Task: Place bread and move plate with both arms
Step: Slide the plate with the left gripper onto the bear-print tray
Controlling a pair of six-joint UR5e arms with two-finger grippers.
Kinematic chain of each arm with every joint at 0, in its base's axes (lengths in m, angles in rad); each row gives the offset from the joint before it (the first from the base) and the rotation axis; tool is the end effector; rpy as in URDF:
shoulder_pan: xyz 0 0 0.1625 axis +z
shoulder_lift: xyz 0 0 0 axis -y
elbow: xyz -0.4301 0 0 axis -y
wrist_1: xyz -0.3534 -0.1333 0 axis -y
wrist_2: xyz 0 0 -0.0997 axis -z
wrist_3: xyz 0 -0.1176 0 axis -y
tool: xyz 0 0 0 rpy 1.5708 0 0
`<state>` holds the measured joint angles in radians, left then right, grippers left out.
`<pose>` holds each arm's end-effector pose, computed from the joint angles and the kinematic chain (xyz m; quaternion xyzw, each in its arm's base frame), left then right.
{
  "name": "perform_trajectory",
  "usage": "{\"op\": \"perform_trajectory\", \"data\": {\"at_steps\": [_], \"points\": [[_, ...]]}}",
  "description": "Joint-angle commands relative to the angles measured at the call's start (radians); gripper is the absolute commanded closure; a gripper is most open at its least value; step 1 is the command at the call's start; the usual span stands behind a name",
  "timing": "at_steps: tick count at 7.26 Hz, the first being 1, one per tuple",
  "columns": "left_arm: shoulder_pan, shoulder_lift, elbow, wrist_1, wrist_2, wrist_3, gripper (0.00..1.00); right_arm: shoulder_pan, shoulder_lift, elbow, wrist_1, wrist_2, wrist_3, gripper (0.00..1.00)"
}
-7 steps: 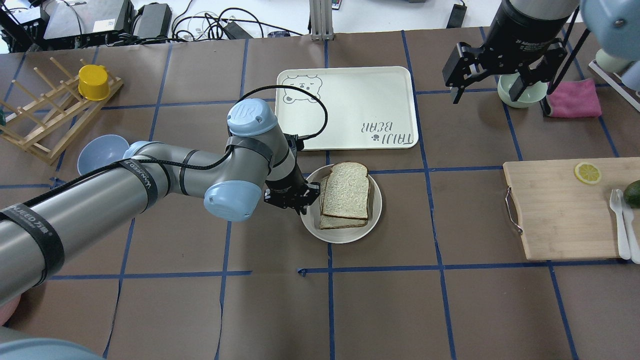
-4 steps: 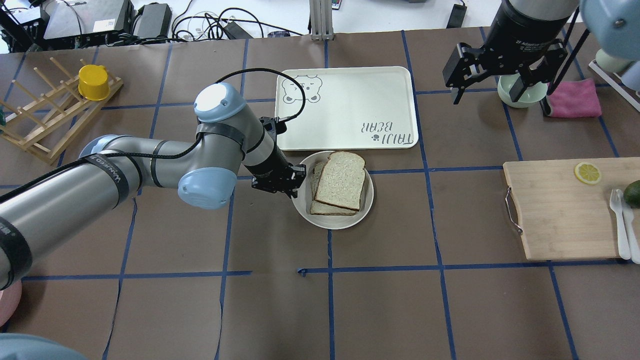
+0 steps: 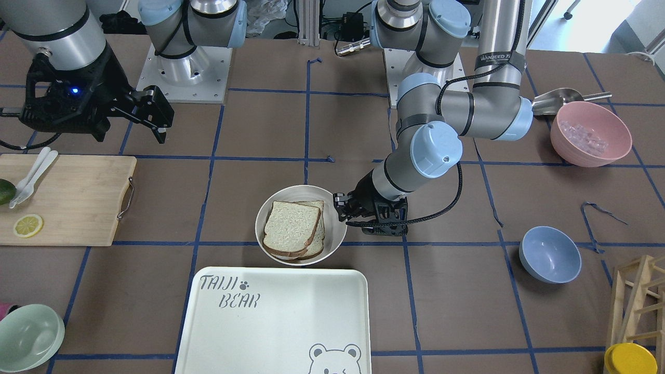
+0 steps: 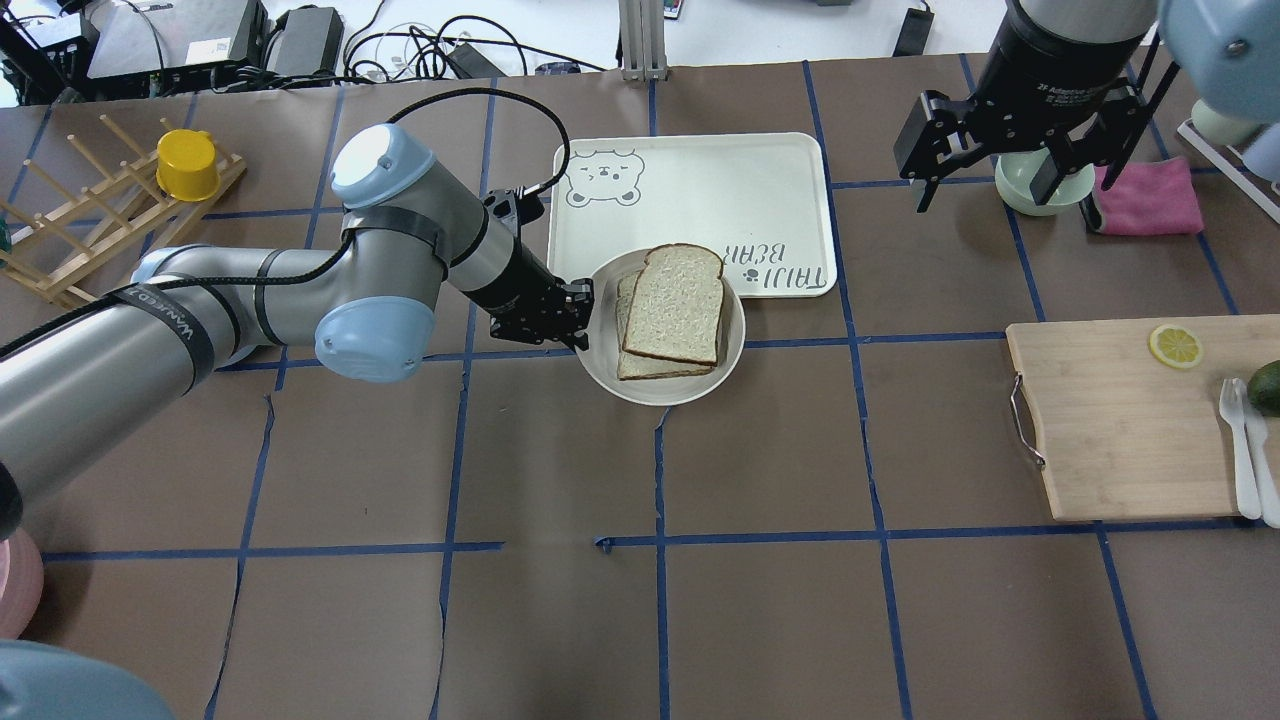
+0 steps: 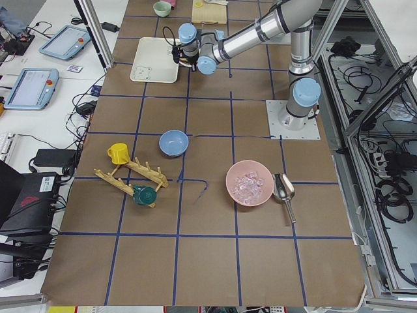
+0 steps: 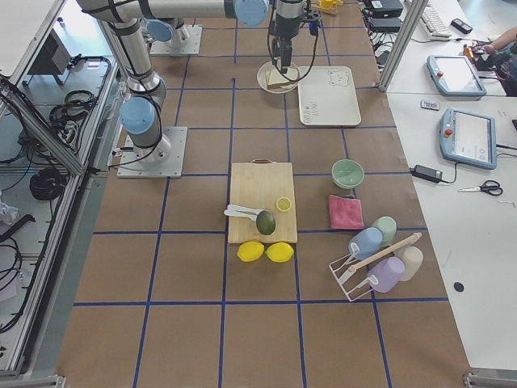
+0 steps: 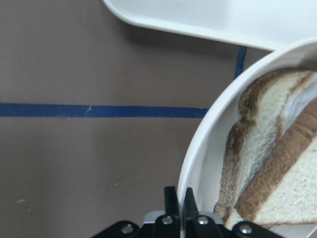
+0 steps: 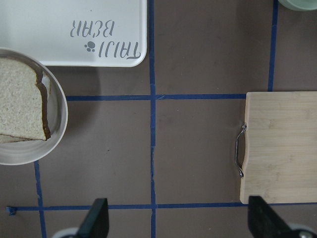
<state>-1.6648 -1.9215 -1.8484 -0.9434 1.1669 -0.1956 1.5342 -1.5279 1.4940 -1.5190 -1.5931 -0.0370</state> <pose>-0.2288 -0.5141 0.2505 0.0498 -0.9784 -0.0294 0.1984 0.1134 -0.4737 0.4848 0.0003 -0.9999 -0.0093 0.0108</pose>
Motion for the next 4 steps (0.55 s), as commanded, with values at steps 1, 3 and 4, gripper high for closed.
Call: {"op": "perform_trajectory", "data": {"at_steps": [1, 3, 4], "points": [[0.002, -0.084, 0.166, -0.002, -0.007, -0.034, 0.98, 0.000, 0.000, 0.000, 0.000, -0.001, 0.000, 0.00], [0.002, -0.236, 0.353, -0.003, -0.006, -0.092, 0.98, 0.000, 0.000, 0.000, -0.001, -0.001, 0.000, 0.00], [0.002, -0.291, 0.409, -0.003, -0.006, -0.102, 0.98, 0.000, 0.000, 0.000, -0.001, -0.001, 0.000, 0.00]]}}
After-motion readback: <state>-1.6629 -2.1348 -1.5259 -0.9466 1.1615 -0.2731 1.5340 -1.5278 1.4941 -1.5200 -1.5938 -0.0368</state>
